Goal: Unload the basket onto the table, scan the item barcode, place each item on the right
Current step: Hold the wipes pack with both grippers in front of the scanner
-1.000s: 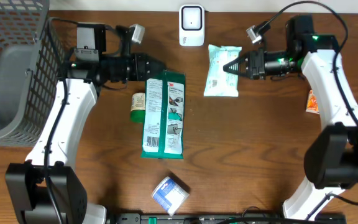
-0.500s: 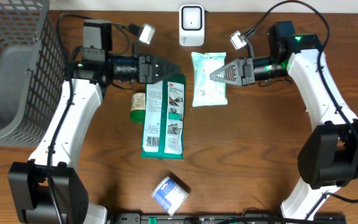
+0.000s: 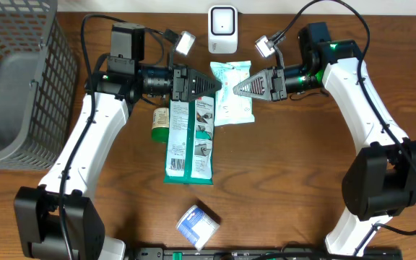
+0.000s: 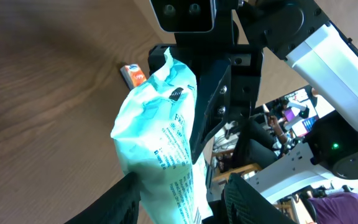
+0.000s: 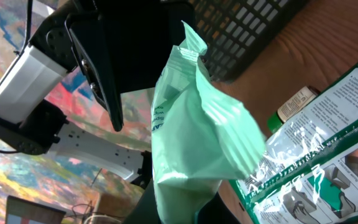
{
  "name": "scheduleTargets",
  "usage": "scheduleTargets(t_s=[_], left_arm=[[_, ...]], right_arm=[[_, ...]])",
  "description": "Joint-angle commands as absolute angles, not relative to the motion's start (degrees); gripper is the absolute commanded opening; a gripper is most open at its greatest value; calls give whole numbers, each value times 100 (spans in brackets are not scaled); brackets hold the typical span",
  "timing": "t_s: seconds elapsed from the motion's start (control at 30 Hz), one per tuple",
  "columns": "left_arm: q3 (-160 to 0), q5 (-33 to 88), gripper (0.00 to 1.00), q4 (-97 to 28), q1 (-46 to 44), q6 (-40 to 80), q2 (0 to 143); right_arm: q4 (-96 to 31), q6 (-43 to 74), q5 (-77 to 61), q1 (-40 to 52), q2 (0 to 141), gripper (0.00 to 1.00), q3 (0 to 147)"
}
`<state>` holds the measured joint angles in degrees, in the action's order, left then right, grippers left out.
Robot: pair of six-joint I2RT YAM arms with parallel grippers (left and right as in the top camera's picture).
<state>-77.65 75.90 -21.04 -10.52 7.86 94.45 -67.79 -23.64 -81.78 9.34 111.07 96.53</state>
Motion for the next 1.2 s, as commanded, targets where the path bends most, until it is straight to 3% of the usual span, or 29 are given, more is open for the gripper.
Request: scheduleTargets(t_s=[0.0, 0.47, 0.6, 0.83, 1.0, 1.17], left_arm=[[-7872, 7338, 46, -2060, -1107, 749, 9485], [-7872, 7091, 46, -1997, -1114, 753, 9485], [-7872, 7118, 38, -1966, -1114, 757, 9485], [-7872, 7636, 38, -1372, -1114, 1354, 9485], [-7872, 7745, 24, -1321, -1114, 1472, 9485], [-7861, 7743, 25, -1393, -1114, 1472, 9485]], right_arm=[[-6681, -2373, -8823, 1118, 11076, 1, 9653], [-6528, -2169, -8600, 1151, 11076, 1, 9653], [-6445, -2169, -8578, 1179, 11076, 1, 9653], [-6062, -2167, -8536, 1391, 11076, 1, 9653], [-5924, -2121, -8538, 1391, 11076, 1, 9653], [-5559, -1732, -8558, 1382, 11076, 1, 9653]])
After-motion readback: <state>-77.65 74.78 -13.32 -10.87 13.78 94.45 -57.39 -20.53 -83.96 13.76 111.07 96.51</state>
